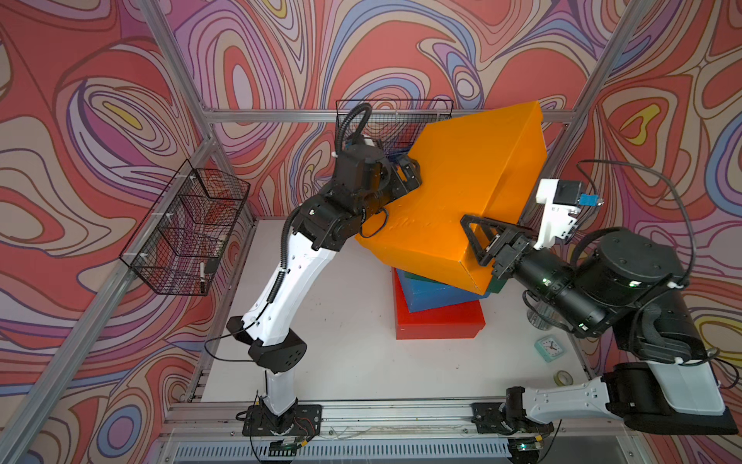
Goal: Stack the shoeboxes
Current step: Place the shoebox at the shoebox.
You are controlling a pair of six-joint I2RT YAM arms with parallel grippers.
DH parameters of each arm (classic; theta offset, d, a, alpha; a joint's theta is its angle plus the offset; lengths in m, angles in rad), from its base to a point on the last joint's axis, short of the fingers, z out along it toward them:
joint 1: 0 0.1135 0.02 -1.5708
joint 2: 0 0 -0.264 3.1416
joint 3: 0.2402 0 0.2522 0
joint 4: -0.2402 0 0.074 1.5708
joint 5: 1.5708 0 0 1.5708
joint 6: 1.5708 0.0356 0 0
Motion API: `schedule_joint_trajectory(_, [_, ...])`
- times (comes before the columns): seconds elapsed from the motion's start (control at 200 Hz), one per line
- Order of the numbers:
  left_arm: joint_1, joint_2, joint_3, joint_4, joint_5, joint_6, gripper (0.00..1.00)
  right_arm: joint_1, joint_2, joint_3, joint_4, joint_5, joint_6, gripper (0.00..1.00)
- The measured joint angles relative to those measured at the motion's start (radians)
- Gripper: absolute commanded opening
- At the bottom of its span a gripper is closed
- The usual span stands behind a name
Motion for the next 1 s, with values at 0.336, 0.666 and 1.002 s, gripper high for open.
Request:
schedule_joint_trajectory(0.336, [-0.029,0.042,-0.006,0.085,0.093,-0.071,1.00,0.018,-0.089,-0.091,0.106,0.065,-0.014,0.57])
schedule_joint_trajectory(0.666, [-0.045,0.030,-0.006,0.097,0.077,-0.060,1.00,-0.002,-0.148,-0.135,0.047,0.141,0.096,0.57])
schedule_joint_trajectory(1.002, [-0.008,0.030,-0.014,0.055,-0.001,-0.008,1.00,-0.569,-0.045,-0.154,-0.113,-0.266,0.117,0.54])
